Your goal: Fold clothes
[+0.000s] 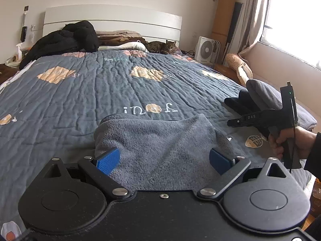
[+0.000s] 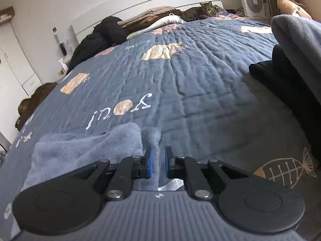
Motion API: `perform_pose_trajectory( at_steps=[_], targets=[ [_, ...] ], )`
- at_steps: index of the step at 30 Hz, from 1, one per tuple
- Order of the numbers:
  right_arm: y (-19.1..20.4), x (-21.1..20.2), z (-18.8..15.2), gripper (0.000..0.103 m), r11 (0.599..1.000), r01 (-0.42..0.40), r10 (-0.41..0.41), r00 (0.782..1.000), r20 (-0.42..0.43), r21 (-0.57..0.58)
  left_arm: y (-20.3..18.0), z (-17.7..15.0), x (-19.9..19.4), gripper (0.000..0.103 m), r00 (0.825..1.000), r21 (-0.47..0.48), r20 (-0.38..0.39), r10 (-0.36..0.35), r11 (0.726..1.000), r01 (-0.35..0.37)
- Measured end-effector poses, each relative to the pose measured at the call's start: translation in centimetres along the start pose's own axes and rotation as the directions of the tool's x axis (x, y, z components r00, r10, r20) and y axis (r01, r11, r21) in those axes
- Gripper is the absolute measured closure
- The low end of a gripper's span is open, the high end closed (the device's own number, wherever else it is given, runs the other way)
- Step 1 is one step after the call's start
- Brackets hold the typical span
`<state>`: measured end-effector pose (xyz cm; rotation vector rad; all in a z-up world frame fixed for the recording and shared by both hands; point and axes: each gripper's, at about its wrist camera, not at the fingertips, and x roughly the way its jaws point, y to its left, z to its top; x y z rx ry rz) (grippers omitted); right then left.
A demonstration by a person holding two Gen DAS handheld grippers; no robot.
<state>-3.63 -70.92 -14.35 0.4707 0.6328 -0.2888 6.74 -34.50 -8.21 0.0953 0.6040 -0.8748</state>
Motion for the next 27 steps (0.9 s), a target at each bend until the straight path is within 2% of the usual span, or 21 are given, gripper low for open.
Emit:
perform_pose_trajectory(
  at_steps=[2,4,6,11,16,17,19,20,22,25,27],
  targets=[
    [0.7,0.4,0.5,0.09,0.998,-0.048,0.049,0.999,0.01,-0.036,0.0,0.0,0.1,0.007,1.0,-0.002,-0.004,0.002,1.0,-0.002],
    [1.5,1.7,1.4,0.081,0.993,-0.088,0.088,0.996,0.001,-0.077,0.0,-0.1,0.2,0.007,1.0,0.002,-0.007,0.004,1.0,-0.004],
    [2.2,3.1,2.2,0.07,0.99,-0.11,0.109,0.994,-0.018,-0.092,0.0,-0.1,0.3,0.007,1.0,0.005,-0.011,0.006,1.0,-0.006],
    [2.9,6.2,3.2,0.055,0.984,-0.14,0.129,0.986,-0.101,-0.111,0.7,-0.2,0.5,0.007,1.0,-0.007,-0.017,0.021,1.0,-0.021],
    [4.1,8.0,1.9,0.052,0.974,-0.167,0.131,0.967,-0.219,-0.154,1.0,-0.4,0.8,0.007,0.999,-0.012,-0.028,0.03,0.999,-0.031],
    [4.3,8.1,1.6,0.053,0.975,-0.168,0.133,0.966,-0.221,-0.148,1.0,-0.4,0.9,0.007,0.999,-0.012,-0.03,0.032,0.999,-0.032],
    [4.6,8.4,1.4,0.069,0.981,-0.149,0.119,0.969,-0.216,-0.127,1.0,-0.4,0.9,0.007,0.999,-0.013,-0.032,0.034,0.999,-0.034],
    [4.6,8.3,1.6,0.089,0.985,-0.139,0.117,0.972,-0.202,-0.102,1.1,-0.4,0.9,0.007,0.999,-0.013,-0.03,0.034,0.999,-0.034],
    [4.3,7.7,2.1,0.092,0.989,-0.136,0.126,0.981,-0.146,-0.055,1.1,-0.4,0.8,0.007,0.999,-0.015,-0.026,0.034,0.999,-0.035],
    [3.5,6.1,3.4,0.093,0.992,-0.124,0.124,0.992,-0.002,0.016,1.4,-0.4,0.7,0.007,0.999,-0.023,-0.021,0.038,0.999,-0.038],
    [2.9,6.1,3.9,0.093,0.993,-0.106,0.105,0.994,0.027,0.045,1.5,-0.3,0.6,0.007,0.999,-0.029,-0.018,0.04,0.999,-0.041]
  ],
)
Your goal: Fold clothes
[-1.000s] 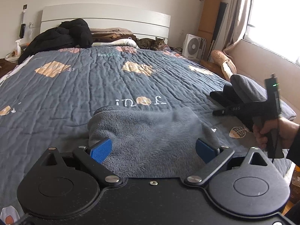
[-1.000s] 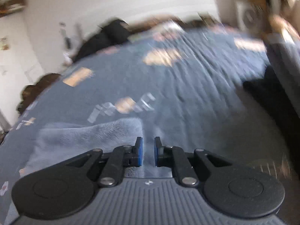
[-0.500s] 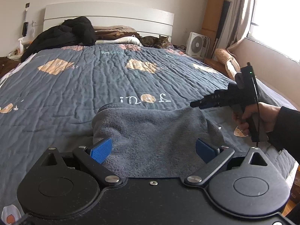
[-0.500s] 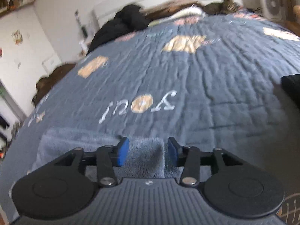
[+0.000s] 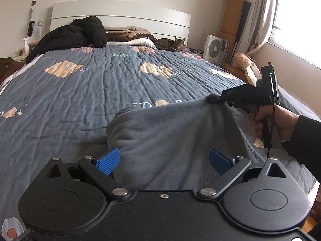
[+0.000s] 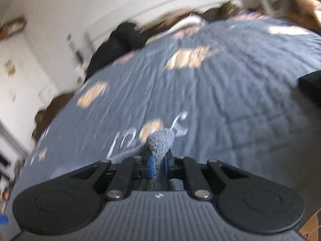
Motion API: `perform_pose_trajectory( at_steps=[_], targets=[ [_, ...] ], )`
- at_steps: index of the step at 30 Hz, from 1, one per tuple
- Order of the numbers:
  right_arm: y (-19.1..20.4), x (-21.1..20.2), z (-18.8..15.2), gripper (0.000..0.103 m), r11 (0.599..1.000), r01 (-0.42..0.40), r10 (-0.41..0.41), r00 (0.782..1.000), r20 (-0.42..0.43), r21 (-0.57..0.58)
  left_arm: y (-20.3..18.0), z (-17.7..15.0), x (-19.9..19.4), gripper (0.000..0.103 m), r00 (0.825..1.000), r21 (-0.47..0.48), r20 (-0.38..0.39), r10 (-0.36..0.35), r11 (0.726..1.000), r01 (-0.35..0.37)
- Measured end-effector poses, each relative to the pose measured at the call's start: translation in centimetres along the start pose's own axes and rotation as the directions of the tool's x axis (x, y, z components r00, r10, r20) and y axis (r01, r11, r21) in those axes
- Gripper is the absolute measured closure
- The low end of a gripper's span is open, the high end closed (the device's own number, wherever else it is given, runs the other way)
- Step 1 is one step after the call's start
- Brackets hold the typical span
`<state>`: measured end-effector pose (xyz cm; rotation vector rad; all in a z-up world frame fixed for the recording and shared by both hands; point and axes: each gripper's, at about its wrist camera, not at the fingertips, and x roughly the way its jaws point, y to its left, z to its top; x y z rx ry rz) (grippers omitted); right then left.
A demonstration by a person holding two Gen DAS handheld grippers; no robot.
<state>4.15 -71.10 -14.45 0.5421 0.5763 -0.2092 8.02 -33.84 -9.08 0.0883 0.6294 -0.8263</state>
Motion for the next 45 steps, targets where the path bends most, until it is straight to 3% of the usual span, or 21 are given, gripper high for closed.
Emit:
perform_pose_trajectory(
  at_steps=[3,6,13,15,19,21,25,30,33,36,38,43,45],
  targets=[
    [-1.1,2.0,-0.6,0.09,0.999,0.037,-0.037,0.995,-0.096,-0.002,-0.3,-0.3,0.4,0.007,1.0,0.017,-0.019,0.005,1.0,-0.005],
    [-1.3,2.6,-1.6,0.085,1.0,0.025,-0.022,0.986,-0.165,0.017,-0.9,-0.6,0.7,0.007,0.999,0.076,-0.034,0.022,0.997,-0.019],
    [-0.8,-4.7,-1.5,0.068,0.999,-0.018,0.023,0.993,-0.112,0.049,-1.2,-0.4,-0.3,0.007,1.0,0.099,-0.007,0.029,0.995,-0.028],
    [-0.4,-7.5,-2.7,0.061,0.997,-0.021,0.026,0.996,-0.085,0.069,-1.7,-0.4,-0.9,0.007,1.0,0.125,-0.001,0.03,0.992,-0.029],
    [0.0,-11.0,-6.4,0.058,0.998,0.012,-0.006,0.996,-0.088,0.064,-2.7,-0.4,-2.2,0.007,0.999,0.181,0.012,0.031,0.983,-0.033],
    [-0.1,-12.6,-8.5,0.058,0.997,0.038,-0.031,0.995,-0.095,0.072,-3.6,-1.0,-3.1,0.007,0.999,0.256,0.021,0.026,0.966,-0.031],
    [-1.2,-15.6,-12.2,0.057,0.985,0.058,-0.048,0.997,-0.064,0.163,-5.0,-3.7,-5.6,0.007,0.999,0.462,0.031,0.014,0.886,-0.027],
    [-1.3,-16.1,-14.9,0.056,0.985,0.104,-0.095,0.993,-0.074,0.14,-7.2,-7.0,-7.4,0.007,0.999,0.65,0.024,0.032,0.759,-0.04],
    [-1.1,-16.4,-15.3,0.056,0.986,0.074,-0.065,0.996,-0.062,0.148,-9.1,-8.8,-7.0,0.007,0.997,0.744,0.023,0.073,0.665,-0.066],
    [-1.0,-16.5,-15.5,0.056,0.985,0.051,-0.043,0.998,-0.05,0.167,-10.8,-10.8,-5.7,0.007,0.994,0.83,0.023,0.109,0.552,-0.08],
    [-1.1,-16.3,-15.9,0.056,0.983,0.058,-0.048,0.997,-0.062,0.172,-11.2,-11.9,-4.3,0.008,0.99,0.862,0.009,0.14,0.5,-0.078],
    [-1.6,-16.1,-16.9,0.056,0.977,0.083,-0.066,0.994,-0.093,0.199,-10.9,-13.5,-1.7,0.015,0.979,0.905,0.005,0.203,0.415,-0.091],
    [-1.8,-16.0,-17.1,0.062,0.972,0.071,-0.051,0.994,-0.095,0.224,-10.7,-14.0,-1.2,0.029,0.974,0.918,0.01,0.226,0.385,-0.098]
  ],
)
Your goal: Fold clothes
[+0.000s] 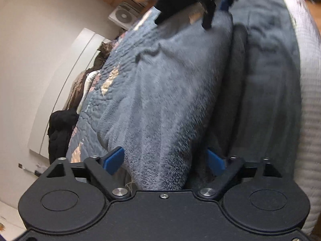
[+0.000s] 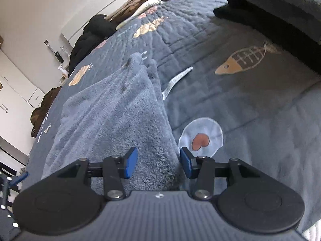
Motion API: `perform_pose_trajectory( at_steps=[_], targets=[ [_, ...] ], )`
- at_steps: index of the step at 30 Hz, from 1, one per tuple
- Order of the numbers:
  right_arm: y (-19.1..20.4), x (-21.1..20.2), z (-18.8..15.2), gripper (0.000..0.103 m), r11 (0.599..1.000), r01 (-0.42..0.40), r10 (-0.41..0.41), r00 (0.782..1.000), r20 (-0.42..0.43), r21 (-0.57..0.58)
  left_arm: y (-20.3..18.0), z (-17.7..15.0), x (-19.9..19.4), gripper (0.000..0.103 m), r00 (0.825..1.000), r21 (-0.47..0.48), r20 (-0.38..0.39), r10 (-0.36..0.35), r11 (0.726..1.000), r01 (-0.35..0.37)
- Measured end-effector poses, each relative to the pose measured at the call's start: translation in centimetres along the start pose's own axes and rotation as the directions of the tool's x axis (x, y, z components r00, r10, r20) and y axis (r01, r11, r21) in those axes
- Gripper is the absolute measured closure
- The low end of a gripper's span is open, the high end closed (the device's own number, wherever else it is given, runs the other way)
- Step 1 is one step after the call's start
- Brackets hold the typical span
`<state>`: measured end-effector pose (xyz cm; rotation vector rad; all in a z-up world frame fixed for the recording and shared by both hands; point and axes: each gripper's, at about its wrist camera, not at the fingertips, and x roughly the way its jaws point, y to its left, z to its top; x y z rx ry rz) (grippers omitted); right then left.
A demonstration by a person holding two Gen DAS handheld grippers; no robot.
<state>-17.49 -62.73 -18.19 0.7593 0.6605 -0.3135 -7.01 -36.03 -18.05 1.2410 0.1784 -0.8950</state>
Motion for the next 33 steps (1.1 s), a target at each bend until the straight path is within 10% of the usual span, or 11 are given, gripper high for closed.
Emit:
perform_pose_trajectory(
  at_steps=[3,5,10,19,27,33],
  targets=[
    [0.3,-0.3,-0.3,0.094,1.0,-0.01,0.01,1.0,0.006,-0.007,-0.2,-0.5,0.4,0.061,0.999,0.023,-0.037,0.005,1.0,-0.005],
    [0.6,-1.3,-0.4,0.095,1.0,-0.03,0.03,0.999,0.017,0.009,0.0,-1.0,0.5,0.086,0.998,0.02,-0.063,0.004,1.0,-0.003],
    [2.8,-5.6,-0.7,0.096,0.985,-0.168,0.163,0.981,0.105,0.045,1.2,-2.0,-0.3,0.087,0.998,-0.003,-0.065,0.009,1.0,-0.009],
    [-0.5,-1.3,-2.4,0.096,0.997,0.037,-0.034,0.999,-0.04,0.061,0.0,-3.7,0.8,0.082,0.994,0.074,-0.099,-0.043,0.996,0.051],
    [-0.5,-3.3,-1.0,0.092,0.995,0.103,-0.104,0.987,0.12,0.012,1.4,-4.9,-1.6,0.046,0.996,0.034,-0.089,-0.011,0.999,0.015],
    [-0.3,-5.0,-0.2,0.091,0.995,-0.074,0.06,0.979,0.193,0.067,1.2,-4.1,-3.1,0.042,0.999,0.052,-0.024,0.037,0.998,-0.036]
  ],
)
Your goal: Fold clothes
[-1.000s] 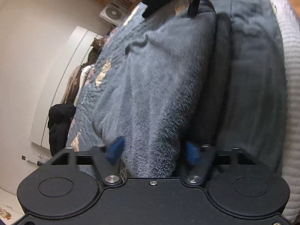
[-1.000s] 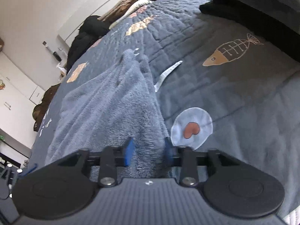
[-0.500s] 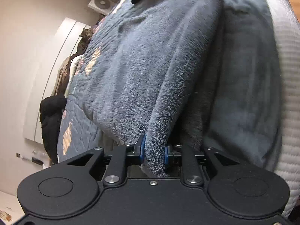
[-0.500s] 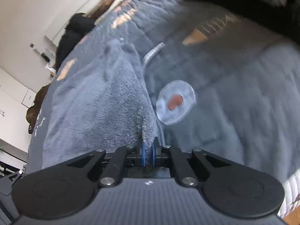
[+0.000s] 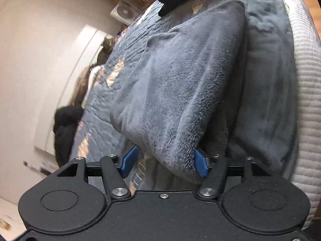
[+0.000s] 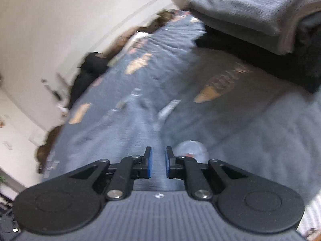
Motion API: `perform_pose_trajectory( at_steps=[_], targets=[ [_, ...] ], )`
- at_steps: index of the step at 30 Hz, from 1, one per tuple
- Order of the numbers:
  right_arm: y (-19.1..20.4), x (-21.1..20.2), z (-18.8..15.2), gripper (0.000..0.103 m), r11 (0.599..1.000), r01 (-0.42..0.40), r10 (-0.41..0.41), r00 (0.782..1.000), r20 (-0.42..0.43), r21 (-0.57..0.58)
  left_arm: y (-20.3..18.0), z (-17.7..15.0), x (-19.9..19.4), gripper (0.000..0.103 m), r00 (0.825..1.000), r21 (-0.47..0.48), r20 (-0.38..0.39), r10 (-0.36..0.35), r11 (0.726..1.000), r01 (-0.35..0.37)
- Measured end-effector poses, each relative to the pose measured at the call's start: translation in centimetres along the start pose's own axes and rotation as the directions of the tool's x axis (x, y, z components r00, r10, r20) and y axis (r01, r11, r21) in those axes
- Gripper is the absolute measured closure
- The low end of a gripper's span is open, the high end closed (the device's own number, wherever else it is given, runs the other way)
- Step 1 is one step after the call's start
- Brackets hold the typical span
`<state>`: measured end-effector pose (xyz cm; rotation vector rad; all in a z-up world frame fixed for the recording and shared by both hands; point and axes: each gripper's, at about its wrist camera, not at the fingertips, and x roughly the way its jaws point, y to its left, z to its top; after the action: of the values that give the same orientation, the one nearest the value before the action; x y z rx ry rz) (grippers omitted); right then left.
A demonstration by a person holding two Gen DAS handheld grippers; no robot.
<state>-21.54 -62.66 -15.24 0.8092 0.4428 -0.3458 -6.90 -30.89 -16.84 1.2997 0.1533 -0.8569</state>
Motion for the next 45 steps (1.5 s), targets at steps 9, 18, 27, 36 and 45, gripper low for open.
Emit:
perform_pose_trajectory(
  at_steps=[9,18,27,36,45],
  targets=[
    [2.9,6.4,-3.3,0.09,0.995,-0.085,0.077,0.986,-0.149,-0.047,-3.2,0.9,2.5,0.081,0.998,0.129,-0.051,0.027,0.991,-0.02],
    [1.2,8.3,-4.2,0.103,0.997,0.002,-0.016,0.985,-0.17,-0.083,-2.2,-0.2,3.2,0.048,0.993,0.081,-0.097,0.068,0.995,-0.06],
    [0.7,7.9,-4.6,0.103,0.993,-0.019,-0.002,0.984,-0.176,-0.116,-5.0,-0.9,3.9,0.085,0.985,0.26,-0.099,0.141,0.959,-0.111],
    [1.6,7.7,-4.2,0.1,0.992,-0.02,-0.003,0.984,-0.176,-0.126,-3.7,-0.6,1.5,0.052,0.993,-0.007,-0.068,0.1,0.995,-0.101],
    [5.7,3.6,-4.4,0.023,0.945,-0.039,0.014,0.997,-0.078,-0.324,6.6,-2.8,-5.2,0.03,0.993,-0.774,0.097,-0.067,0.623,0.118]
  ],
)
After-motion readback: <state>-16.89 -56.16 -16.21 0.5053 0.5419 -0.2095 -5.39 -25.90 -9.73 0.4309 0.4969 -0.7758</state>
